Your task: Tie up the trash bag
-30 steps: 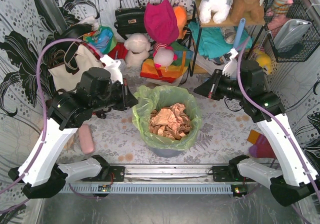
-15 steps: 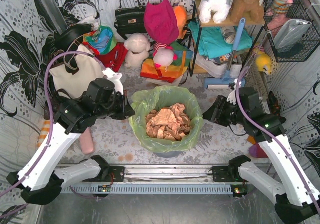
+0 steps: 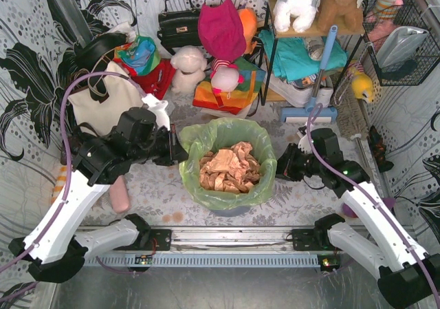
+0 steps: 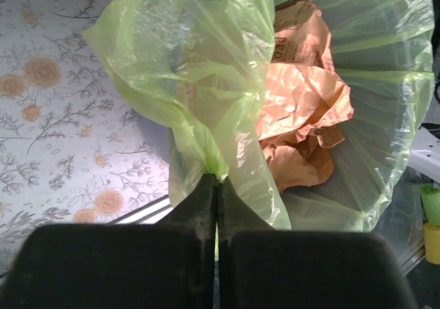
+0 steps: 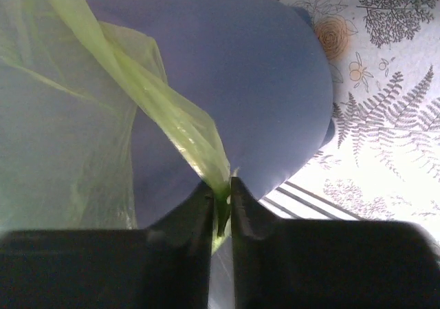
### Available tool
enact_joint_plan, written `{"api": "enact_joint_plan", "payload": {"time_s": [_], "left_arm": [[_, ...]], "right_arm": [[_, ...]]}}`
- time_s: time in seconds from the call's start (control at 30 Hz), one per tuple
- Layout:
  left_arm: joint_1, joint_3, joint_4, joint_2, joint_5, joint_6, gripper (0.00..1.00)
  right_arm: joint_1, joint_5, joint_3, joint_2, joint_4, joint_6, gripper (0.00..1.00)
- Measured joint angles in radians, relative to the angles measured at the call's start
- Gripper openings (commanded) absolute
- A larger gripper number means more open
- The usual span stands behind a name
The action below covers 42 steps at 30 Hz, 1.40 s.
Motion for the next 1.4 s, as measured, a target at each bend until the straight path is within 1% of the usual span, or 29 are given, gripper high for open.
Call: {"api": "enact_joint_plan", "payload": {"time_s": [0.03, 0.23, 0.37, 0.47, 0.6, 0.77, 0.87, 0.93, 1.0, 1.07, 1.17, 1.27, 1.4], "left_arm": [[0.000, 0.004, 0.000, 0.004, 0.006, 0.000, 0.00], [0.000, 0.044, 0.051, 0.027, 0.086, -0.004, 0.00], [0.000, 0.048, 0.148, 0.034, 0.188, -0.029, 0.00], [0.000, 0.034, 0.262, 0.040, 0.281, -0.068, 0.00], [0.001, -0.056, 0.496, 0.042, 0.417, -0.169, 0.00], [0.006, -0.225, 0.922, 0.084, 0.565, -0.384, 0.00], [0.008, -0.247, 1.140, 0.161, 0.632, -0.499, 0.00], [0.011, -0.247, 1.223, 0.192, 0.660, -0.528, 0.00], [0.020, -0.232, 1.210, 0.197, 0.667, -0.506, 0.00], [0.031, -0.180, 1.123, 0.198, 0.658, -0.441, 0.00], [0.051, -0.129, 1.036, 0.183, 0.643, -0.362, 0.00], [0.067, -0.135, 0.976, 0.140, 0.632, -0.320, 0.00], [0.082, -0.188, 0.933, 0.080, 0.617, -0.296, 0.00]], "right_arm": [[0.000, -0.008, -0.011, 0.005, 0.017, 0.008, 0.00], [0.000, -0.025, -0.031, 0.000, 0.083, 0.031, 0.00], [0.000, -0.027, -0.030, 0.000, 0.105, 0.034, 0.00], [0.000, -0.028, -0.030, 0.005, 0.119, 0.034, 0.00], [0.000, -0.038, -0.030, 0.026, 0.148, 0.038, 0.00], [0.000, -0.042, -0.029, 0.041, 0.180, 0.049, 0.00], [0.000, -0.042, -0.029, 0.049, 0.200, 0.052, 0.00], [0.000, -0.042, -0.029, 0.050, 0.205, 0.052, 0.00], [0.000, -0.040, -0.026, 0.049, 0.206, 0.052, 0.00], [0.000, -0.030, -0.018, 0.048, 0.205, 0.051, 0.00], [0.000, -0.009, -0.002, 0.041, 0.203, 0.048, 0.00], [0.000, 0.007, 0.019, 0.017, 0.184, 0.044, 0.00], [0.000, 0.040, 0.077, -0.021, 0.107, 0.019, 0.00]]}}
